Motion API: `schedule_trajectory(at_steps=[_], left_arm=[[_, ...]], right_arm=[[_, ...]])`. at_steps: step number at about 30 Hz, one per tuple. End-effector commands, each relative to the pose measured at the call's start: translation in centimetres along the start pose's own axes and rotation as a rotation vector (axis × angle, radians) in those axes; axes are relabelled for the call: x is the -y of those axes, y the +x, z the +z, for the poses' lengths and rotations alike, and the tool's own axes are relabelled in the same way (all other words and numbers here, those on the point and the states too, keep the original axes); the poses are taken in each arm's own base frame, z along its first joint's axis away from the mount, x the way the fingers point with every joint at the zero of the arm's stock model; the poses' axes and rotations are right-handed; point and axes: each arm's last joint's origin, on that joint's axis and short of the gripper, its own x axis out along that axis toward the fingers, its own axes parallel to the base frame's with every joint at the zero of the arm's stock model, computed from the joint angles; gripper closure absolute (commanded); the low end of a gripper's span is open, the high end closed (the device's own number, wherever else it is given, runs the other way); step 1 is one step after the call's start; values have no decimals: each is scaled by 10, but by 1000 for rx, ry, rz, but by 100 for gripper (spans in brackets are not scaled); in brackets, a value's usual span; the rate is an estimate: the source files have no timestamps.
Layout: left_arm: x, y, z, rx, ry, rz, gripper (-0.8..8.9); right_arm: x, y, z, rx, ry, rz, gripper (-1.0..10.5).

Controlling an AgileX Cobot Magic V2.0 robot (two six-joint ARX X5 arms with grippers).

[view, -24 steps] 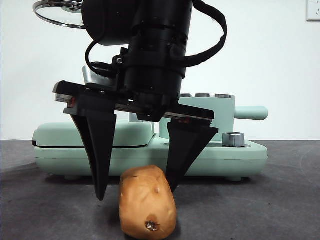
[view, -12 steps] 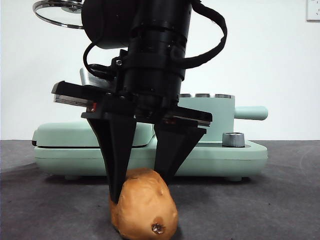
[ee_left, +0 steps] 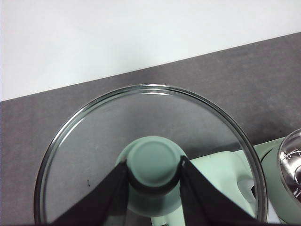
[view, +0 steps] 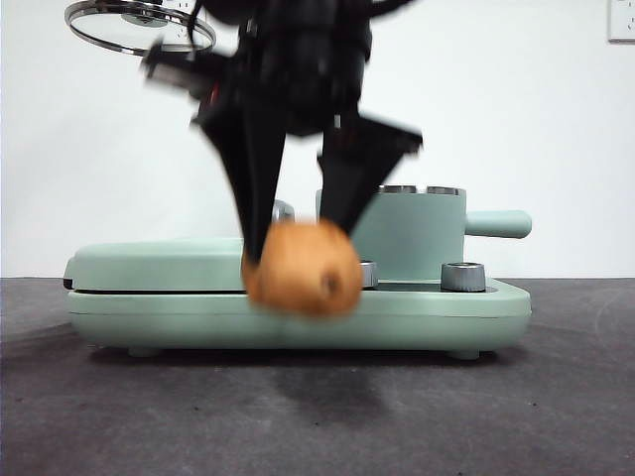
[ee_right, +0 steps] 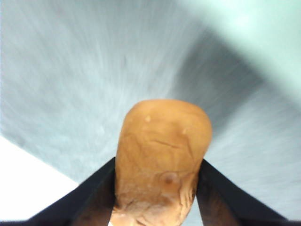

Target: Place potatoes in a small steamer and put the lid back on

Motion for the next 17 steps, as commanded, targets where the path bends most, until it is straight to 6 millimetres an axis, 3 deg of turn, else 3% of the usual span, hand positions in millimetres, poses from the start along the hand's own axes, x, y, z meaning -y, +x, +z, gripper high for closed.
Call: schedule_trajectory(at_steps=[1, 5, 9, 17], left_arm=[[0, -10, 9, 66, 0, 4, 800], [0, -10, 9, 66, 0, 4, 800], [0, -10, 9, 66, 0, 4, 800], [0, -10, 9, 66, 0, 4, 800]], right_arm=[[1, -25, 16, 91, -44, -7, 789], [22, -63, 35, 236, -12, -14, 789], [55, -92, 50, 367, 53, -19, 789], [120, -107, 67, 514, 180, -84, 788]])
